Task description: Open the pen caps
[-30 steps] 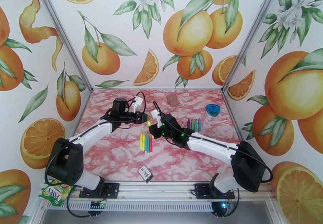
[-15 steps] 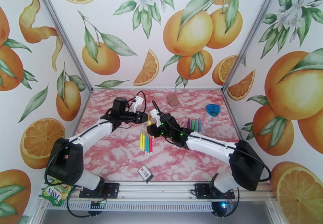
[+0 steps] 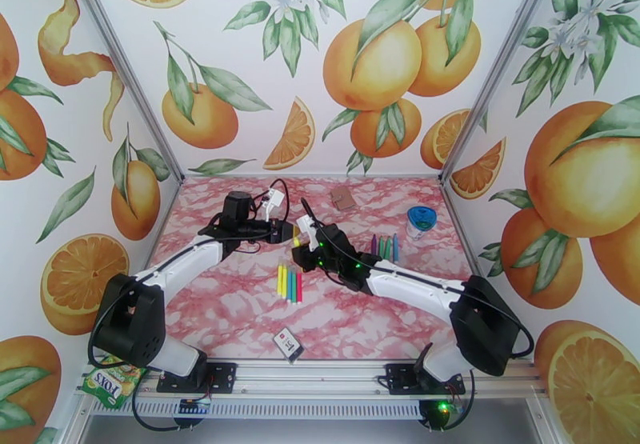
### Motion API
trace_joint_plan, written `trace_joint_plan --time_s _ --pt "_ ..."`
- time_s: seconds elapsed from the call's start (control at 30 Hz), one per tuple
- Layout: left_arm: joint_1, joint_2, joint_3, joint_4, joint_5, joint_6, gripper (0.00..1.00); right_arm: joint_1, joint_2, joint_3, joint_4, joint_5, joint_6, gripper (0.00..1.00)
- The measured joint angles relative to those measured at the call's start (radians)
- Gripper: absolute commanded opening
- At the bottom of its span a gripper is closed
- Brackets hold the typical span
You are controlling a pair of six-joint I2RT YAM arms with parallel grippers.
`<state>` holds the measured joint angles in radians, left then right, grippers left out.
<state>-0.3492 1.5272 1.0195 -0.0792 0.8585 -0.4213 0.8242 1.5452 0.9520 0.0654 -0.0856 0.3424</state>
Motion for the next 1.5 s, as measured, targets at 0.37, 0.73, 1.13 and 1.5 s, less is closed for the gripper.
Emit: trace_joint_plan --time_s 0.37,0.73,1.13,1.5 --pt "0.006 0.009 0.022 -0.039 -0.035 -0.052 0.0 0.0 0.0 -0.034 0.066 0.01 -0.011 0.01" --pt "0.09 0.063 0.126 -0.043 -0.167 -0.096 0.0 0.023 -0.011 -0.117 0.018 0.017 -0.027 0.0" --pt "0.09 0.076 0.215 -0.209 -0.284 0.009 0.0 0.018 -0.076 -0.14 0.012 0.085 -0.029 0.0" --pt "0.089 0.075 0.22 -0.48 -0.475 0.189 0.0 -0.092 -0.082 -0.129 -0.056 0.182 -0.017 0.01"
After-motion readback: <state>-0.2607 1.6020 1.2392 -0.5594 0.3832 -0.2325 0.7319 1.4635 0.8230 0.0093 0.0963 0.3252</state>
